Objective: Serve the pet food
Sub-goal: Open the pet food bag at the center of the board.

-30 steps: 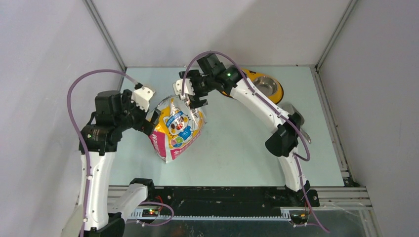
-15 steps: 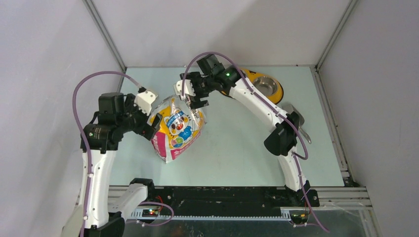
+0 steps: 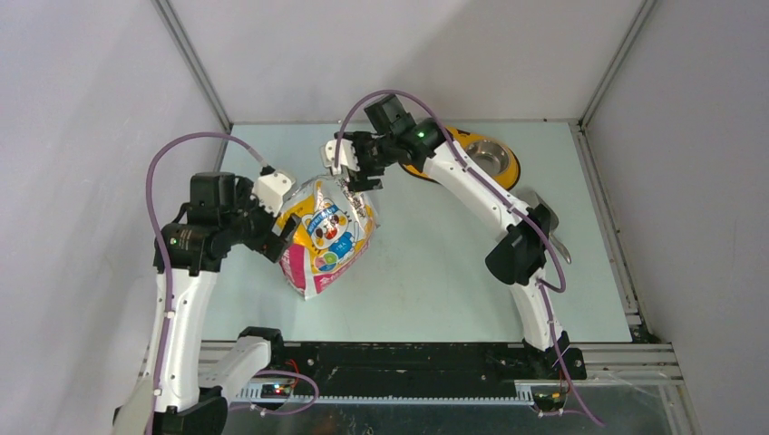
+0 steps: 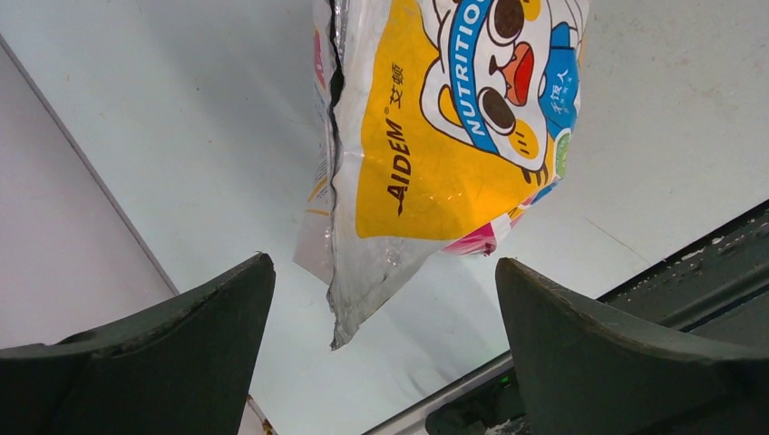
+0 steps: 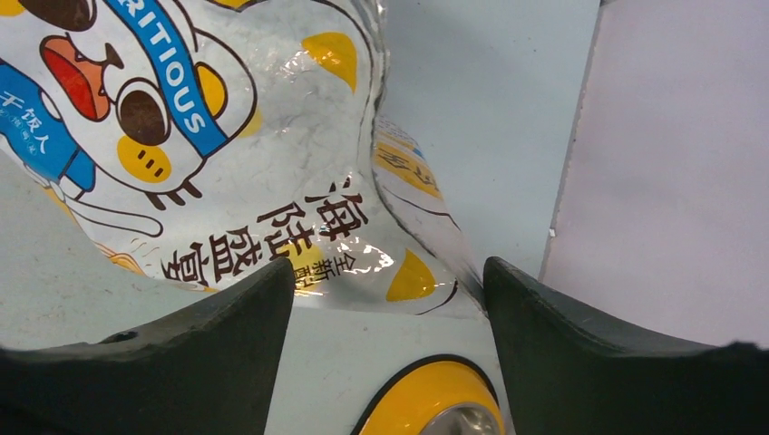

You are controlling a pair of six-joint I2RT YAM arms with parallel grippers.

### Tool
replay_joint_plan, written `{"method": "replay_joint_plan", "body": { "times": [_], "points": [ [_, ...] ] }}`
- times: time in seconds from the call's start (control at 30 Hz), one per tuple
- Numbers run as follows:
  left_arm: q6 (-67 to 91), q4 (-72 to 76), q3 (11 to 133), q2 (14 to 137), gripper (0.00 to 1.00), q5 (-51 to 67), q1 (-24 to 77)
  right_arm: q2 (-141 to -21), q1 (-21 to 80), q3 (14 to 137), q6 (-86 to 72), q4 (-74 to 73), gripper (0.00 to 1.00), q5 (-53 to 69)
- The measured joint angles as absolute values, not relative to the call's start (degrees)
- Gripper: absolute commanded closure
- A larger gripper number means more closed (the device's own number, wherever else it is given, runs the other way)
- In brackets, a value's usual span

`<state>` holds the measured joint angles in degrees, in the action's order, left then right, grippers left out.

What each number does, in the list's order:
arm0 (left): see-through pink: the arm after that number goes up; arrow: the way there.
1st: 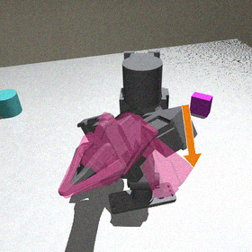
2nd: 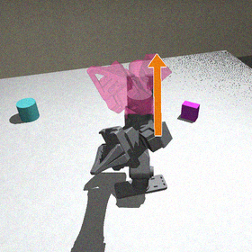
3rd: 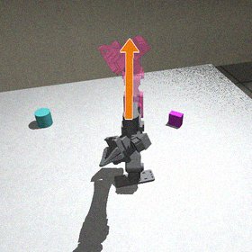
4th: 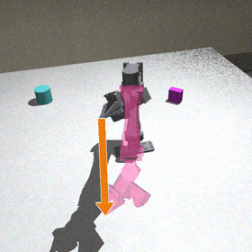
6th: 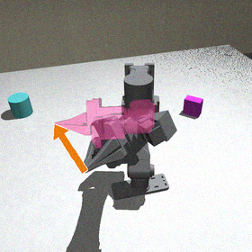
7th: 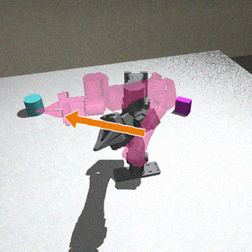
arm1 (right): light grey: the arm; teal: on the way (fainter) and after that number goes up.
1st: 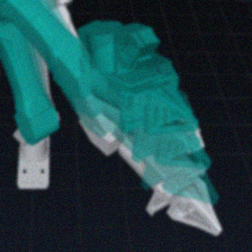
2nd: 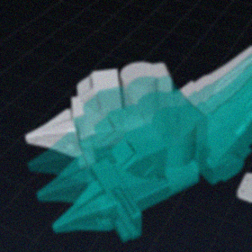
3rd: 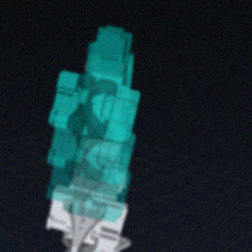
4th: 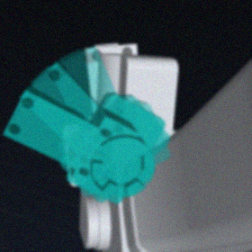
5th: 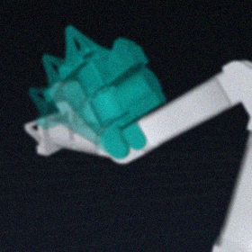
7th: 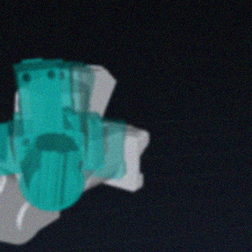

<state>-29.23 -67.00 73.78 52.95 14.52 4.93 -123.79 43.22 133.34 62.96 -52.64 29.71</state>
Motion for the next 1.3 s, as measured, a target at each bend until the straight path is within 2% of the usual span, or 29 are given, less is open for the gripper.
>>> {"method": "replay_joint_plan", "body": {
  "times": [0.03, 0.13, 0.17, 0.2, 0.23, 0.27, 0.3, 0.4, 0.5, 0.97, 1.3],
  "points": [
    [-29.5, -67.0, 73.7, 52.9, 0.05, 14.1, 5.0, -123.8, 43.2, 133.3, 62.5, -52.3, 0.32, 29.7],
    [-30.2, -67.1, 72.7, 53.0, 0.23, 13.2, 5.1, -123.8, 43.0, 133.3, 60.8, -50.8, 0.45, 29.5],
    [-30.3, -67.2, 72.4, 53.0, 0.28, 13.0, 5.1, -123.8, 43.0, 133.3, 60.6, -50.4, 0.52, 29.5],
    [-30.5, -67.2, 72.0, 53.1, 0.37, 12.6, 5.1, -123.8, 42.9, 133.3, 60.2, -50.0, 0.55, 29.4],
    [-30.7, -67.4, 71.7, 53.2, 0.41, 12.3, 5.1, -123.8, 42.9, 133.3, 59.9, -49.5, 0.62, 29.3],
    [-30.7, -67.5, 71.4, 53.3, 0.51, 12.1, 5.1, -123.9, 42.8, 133.3, 59.9, -49.1, 0.66, 29.2],
    [-30.9, -67.5, 71.2, 53.4, 0.56, 12.1, 5.1, -123.9, 42.7, 133.4, 59.7, -48.7, 0.74, 29.1],
    [-31.2, -67.6, 71.0, 53.5, 0.78, 12.1, 5.1, -123.9, 42.5, 133.4, 59.4, -47.8, 0.83, 29.1],
    [-31.2, -67.6, 71.0, 53.6, 0.98, 12.0, 5.3, -123.9, 42.4, 133.4, 59.4, -47.8, 1.00, 29.1],
    [-26.9, -60.0, 71.5, 58.6, 1.00, 5.3, 5.3, -122.7, 41.6, 132.8, 54.1, -49.5, 1.00, 29.8],
    [-26.0, -53.7, 72.6, 62.4, 0.98, 3.5, 5.3, -111.4, 39.5, 121.4, 44.4, -48.5, 1.00, 28.9]
  ]
}}
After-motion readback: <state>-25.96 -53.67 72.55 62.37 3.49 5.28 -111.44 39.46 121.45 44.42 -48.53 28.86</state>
